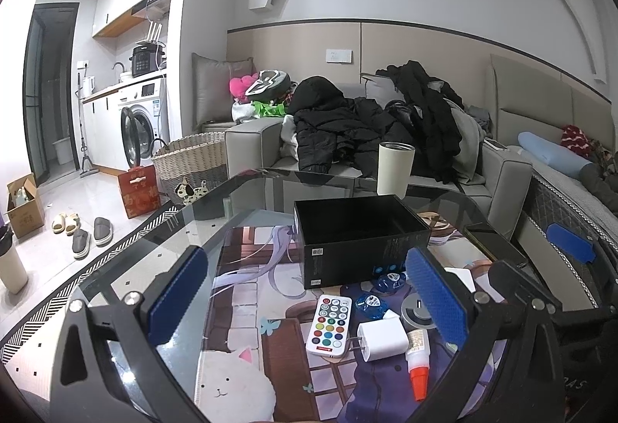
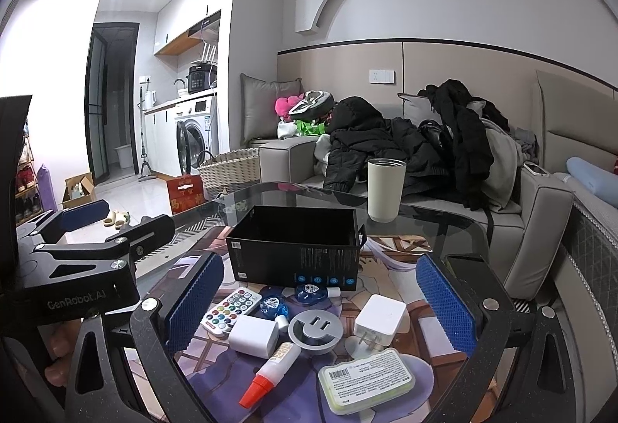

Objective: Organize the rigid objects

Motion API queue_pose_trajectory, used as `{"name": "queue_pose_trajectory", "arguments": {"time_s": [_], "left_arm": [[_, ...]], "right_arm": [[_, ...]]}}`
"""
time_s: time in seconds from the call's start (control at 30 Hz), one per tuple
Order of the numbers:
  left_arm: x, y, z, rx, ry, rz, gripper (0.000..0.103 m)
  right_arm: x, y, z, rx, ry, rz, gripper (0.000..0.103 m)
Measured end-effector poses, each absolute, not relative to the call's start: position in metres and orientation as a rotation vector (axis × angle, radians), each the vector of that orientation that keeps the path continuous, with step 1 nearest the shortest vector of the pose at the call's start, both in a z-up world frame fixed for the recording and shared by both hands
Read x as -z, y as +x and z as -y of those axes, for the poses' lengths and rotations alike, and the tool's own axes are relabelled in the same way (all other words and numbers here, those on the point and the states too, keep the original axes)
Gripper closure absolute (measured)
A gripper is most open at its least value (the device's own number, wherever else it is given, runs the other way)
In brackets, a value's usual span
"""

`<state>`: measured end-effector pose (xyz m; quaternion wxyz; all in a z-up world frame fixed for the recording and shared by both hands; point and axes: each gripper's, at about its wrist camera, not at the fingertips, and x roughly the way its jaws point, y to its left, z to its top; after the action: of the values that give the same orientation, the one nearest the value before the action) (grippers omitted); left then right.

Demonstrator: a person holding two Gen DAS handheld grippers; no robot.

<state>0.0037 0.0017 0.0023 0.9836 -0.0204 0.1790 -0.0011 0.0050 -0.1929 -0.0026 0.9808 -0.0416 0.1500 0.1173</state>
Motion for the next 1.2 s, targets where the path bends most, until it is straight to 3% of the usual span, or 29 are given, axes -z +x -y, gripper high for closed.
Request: {"name": "queue_pose_trajectory", "arguments": {"time_s": [0.6,0.77,1.2], "left_arm": [[-0.019,0.019,-0.028,-0.012,-0.088,-0.396,0.0],[-0.024,0.033,-0.015,-0.153,0.071,-0.465,0.0],[0.002,0.059,-0.035,0.049,0.016,-0.676,0.0]], "right_arm": [[-0.015,0.009,0.189,-0.229,-0.059,-0.254,0.001],[-0.018,0.014,0.187,-0.213,-0.052,-0.259,0.001],[0.015,0.044,0.165,-0.26,-0.124,-0.492,0.001]]}}
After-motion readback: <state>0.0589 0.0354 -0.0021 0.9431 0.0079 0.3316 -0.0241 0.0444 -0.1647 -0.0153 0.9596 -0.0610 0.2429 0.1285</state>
